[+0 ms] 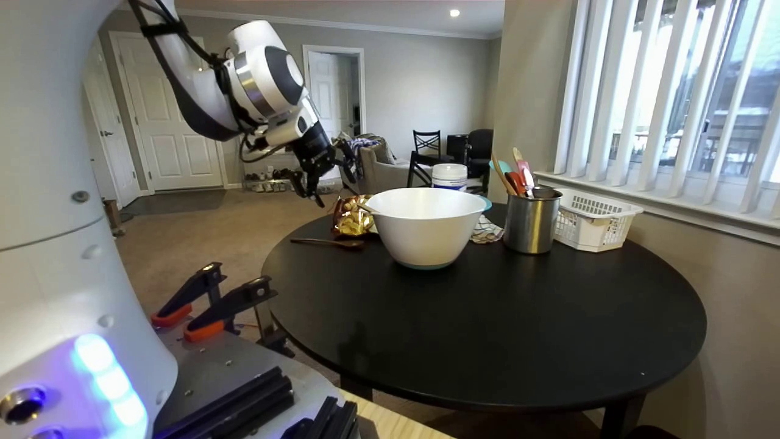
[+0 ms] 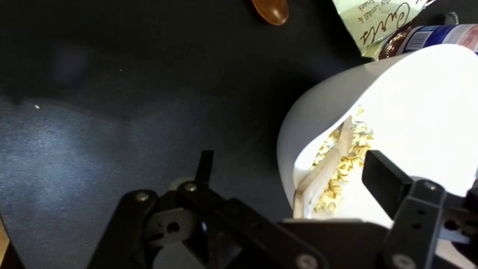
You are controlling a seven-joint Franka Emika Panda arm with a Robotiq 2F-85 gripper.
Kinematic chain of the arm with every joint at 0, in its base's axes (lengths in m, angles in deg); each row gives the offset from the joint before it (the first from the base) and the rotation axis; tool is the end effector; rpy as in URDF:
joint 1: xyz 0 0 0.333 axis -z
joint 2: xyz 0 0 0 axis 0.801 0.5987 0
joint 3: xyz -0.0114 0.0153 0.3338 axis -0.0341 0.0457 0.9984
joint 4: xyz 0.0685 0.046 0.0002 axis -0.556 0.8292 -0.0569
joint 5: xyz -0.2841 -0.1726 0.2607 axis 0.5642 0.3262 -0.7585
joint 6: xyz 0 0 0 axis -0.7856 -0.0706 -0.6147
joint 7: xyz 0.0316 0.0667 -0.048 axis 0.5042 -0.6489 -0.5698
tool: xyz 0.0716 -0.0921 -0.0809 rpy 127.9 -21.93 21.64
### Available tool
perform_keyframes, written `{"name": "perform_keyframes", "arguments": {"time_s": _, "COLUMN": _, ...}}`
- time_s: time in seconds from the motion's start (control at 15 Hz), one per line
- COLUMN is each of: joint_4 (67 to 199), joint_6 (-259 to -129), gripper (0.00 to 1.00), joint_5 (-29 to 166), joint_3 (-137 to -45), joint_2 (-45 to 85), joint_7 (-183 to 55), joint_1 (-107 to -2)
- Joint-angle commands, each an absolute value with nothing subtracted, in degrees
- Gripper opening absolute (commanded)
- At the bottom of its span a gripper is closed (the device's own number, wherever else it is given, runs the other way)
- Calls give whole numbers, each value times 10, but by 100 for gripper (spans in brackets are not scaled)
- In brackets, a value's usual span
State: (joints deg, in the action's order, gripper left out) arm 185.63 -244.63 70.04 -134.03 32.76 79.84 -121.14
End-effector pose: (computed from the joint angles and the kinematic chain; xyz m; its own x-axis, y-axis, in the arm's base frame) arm 0.4853 0.1513 0.1367 -0.4235 -0.9053 -0.0330 -0.7971 0.3897 -0.4613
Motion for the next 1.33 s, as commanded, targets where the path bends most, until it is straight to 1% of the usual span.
{"name": "perform_keyframes", "arguments": {"time_s": 0.0, "joint_4": 1864, "joint_6": -2485, "gripper": 100, "joint_5": 607, "joint_3": -1347, "joint_2": 372, "joint_7": 735, "joint_1": -1238}}
{"name": "perform_keyframes", "arguments": {"time_s": 0.47, "joint_4": 1849, "joint_6": -2505, "gripper": 100, "joint_5": 499, "joint_3": -1304, "joint_2": 417, "joint_7": 652, "joint_1": -1190}}
{"name": "perform_keyframes", "arguments": {"time_s": 0.8, "joint_4": 1820, "joint_6": -2502, "gripper": 100, "joint_5": 460, "joint_3": -1284, "joint_2": 412, "joint_7": 597, "joint_1": -1149}}
{"name": "perform_keyframes", "arguments": {"time_s": 1.27, "joint_4": 1797, "joint_6": -2502, "gripper": 100, "joint_5": 430, "joint_3": -1299, "joint_2": 418, "joint_7": 531, "joint_1": -1137}}
